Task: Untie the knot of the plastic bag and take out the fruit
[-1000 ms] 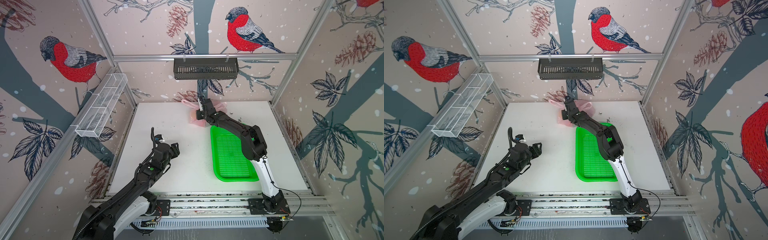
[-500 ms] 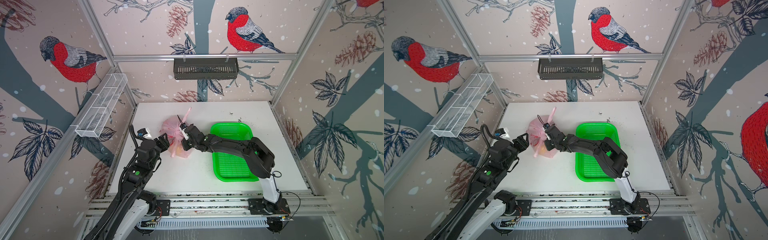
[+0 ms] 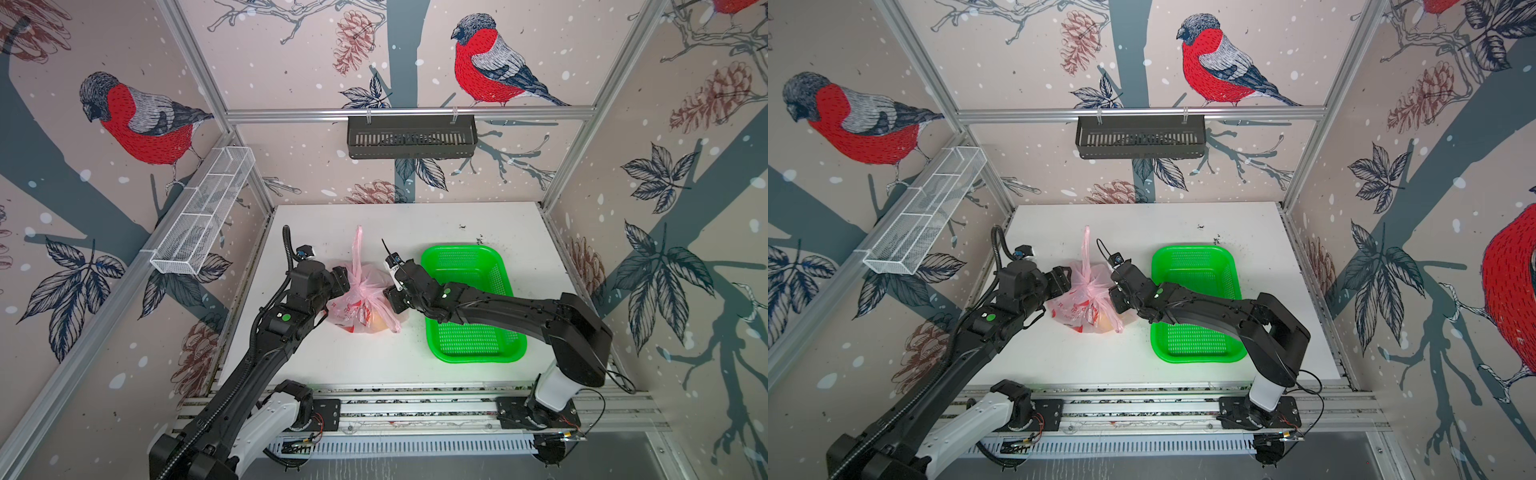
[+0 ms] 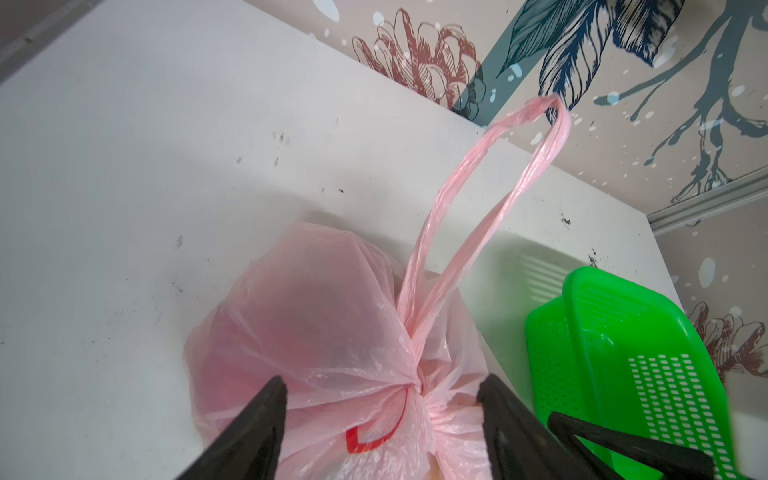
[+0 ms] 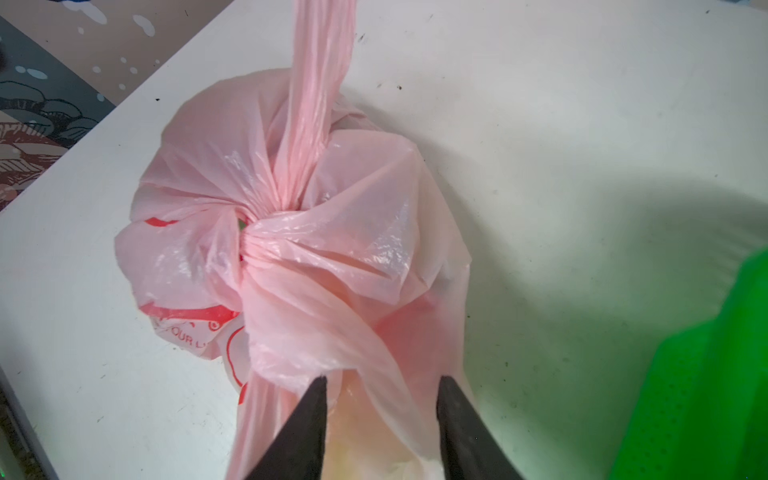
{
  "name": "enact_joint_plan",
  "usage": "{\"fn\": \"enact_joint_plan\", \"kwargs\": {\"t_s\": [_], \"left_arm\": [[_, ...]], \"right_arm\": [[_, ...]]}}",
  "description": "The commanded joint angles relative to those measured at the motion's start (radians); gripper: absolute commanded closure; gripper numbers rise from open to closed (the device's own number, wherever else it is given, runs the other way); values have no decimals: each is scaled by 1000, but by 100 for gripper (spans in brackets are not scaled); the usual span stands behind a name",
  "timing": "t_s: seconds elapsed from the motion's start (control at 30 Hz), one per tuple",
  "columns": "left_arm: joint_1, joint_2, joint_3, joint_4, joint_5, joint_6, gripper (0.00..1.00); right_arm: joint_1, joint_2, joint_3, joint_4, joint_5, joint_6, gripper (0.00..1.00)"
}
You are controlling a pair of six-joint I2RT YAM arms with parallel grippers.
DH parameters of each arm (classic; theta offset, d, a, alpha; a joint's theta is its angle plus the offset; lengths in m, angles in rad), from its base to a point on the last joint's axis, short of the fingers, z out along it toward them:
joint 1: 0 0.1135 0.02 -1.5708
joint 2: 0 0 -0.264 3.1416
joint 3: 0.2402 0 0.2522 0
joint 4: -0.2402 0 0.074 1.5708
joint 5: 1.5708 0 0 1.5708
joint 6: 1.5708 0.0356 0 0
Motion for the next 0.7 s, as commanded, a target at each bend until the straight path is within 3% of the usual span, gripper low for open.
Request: {"fn": "enact_joint_plan", "kwargs": {"t_s": [0.0, 0.1, 0.3, 0.67], "left_arm": [[16, 48, 24, -39, 59, 56, 25], [50, 117, 29, -18, 134, 66, 27], [88, 233, 36, 61, 167, 59, 32], [88, 407, 77, 103, 236, 40, 36]], "right_arm": [[26, -36, 8, -58, 80, -62, 51], [48, -45, 29, -81, 109, -108, 50], [59, -4, 65, -84, 135, -146, 50], [66, 87, 124, -89, 115, -218, 48]]}}
